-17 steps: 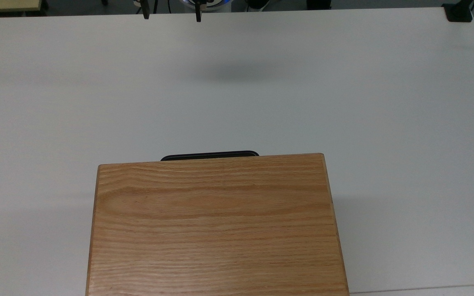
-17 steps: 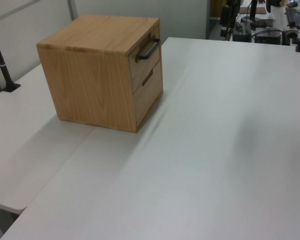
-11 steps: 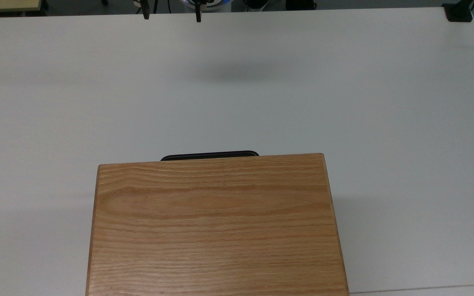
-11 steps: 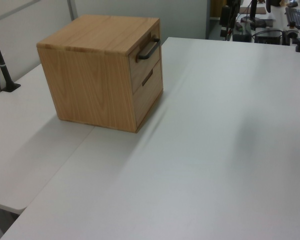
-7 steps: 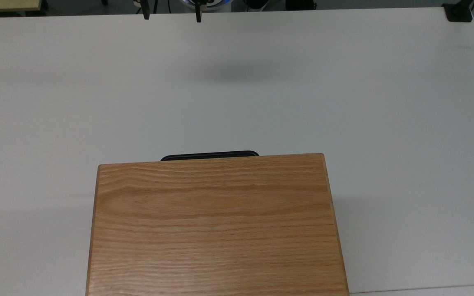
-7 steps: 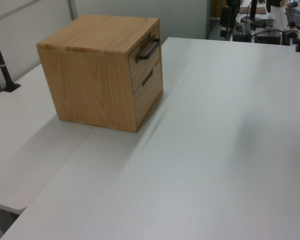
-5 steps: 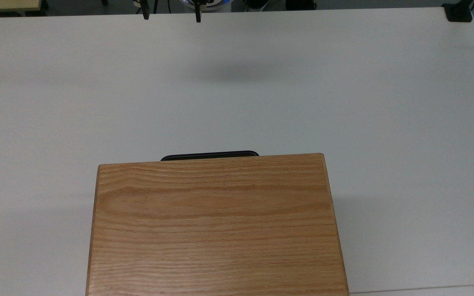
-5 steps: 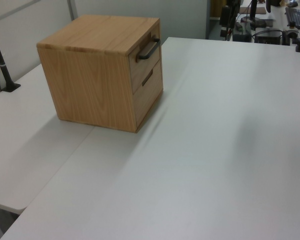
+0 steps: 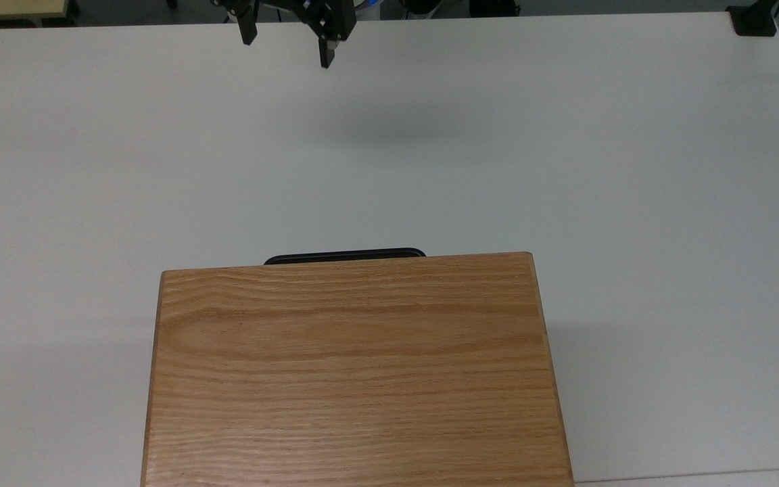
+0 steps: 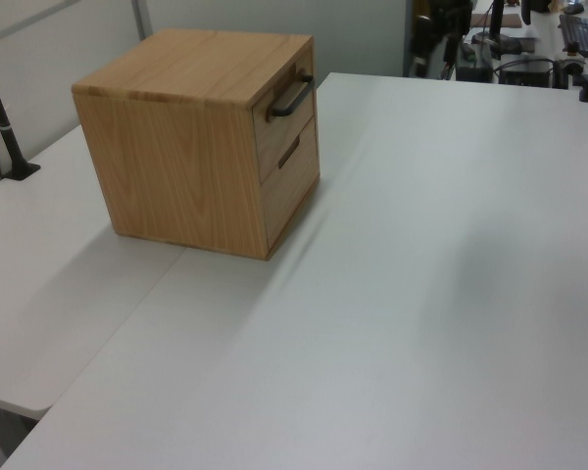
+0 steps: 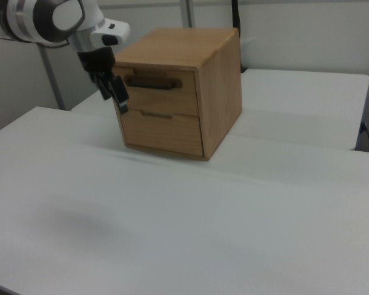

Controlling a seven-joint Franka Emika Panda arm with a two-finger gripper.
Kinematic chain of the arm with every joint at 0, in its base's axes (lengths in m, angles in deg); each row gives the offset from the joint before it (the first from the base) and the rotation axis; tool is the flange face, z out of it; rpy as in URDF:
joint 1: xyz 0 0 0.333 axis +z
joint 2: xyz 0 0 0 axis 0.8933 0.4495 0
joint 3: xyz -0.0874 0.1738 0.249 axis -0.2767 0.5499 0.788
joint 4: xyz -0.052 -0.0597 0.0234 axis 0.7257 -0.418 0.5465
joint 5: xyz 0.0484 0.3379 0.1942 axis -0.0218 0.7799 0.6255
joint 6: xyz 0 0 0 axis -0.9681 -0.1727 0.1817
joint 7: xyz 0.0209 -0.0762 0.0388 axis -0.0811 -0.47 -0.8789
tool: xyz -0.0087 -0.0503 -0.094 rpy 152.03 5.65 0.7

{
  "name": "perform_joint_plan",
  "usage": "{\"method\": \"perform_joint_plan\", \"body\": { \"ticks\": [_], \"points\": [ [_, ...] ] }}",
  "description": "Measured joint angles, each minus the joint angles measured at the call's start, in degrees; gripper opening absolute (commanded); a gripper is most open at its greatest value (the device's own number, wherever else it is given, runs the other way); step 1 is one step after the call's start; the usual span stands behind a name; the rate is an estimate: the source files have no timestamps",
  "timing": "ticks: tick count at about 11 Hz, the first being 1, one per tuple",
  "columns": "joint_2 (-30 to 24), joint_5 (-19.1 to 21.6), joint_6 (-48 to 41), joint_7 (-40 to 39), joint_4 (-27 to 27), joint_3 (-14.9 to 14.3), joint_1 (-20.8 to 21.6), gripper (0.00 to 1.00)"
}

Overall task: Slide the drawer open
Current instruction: 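Lower the gripper toward the black handle of the upper drawer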

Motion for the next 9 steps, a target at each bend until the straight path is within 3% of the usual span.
{"method": "perform_joint_plan", "body": {
  "ticks": [1,3,5,6,9],
  "points": [
    [0.4,0.0,3.6,9.2,0.0,0.1,0.3,1.0],
    [2.3,0.0,11.5,25.0,-0.1,0.2,1.1,0.8],
    [4.2,0.9,19.9,33.1,-0.1,0.2,1.3,0.54],
    [5.1,2.7,23.6,36.5,-0.1,0.2,1.2,0.45],
    [8.2,6.8,31.0,40.0,-0.2,0.2,1.3,0.43]
  ]
}}
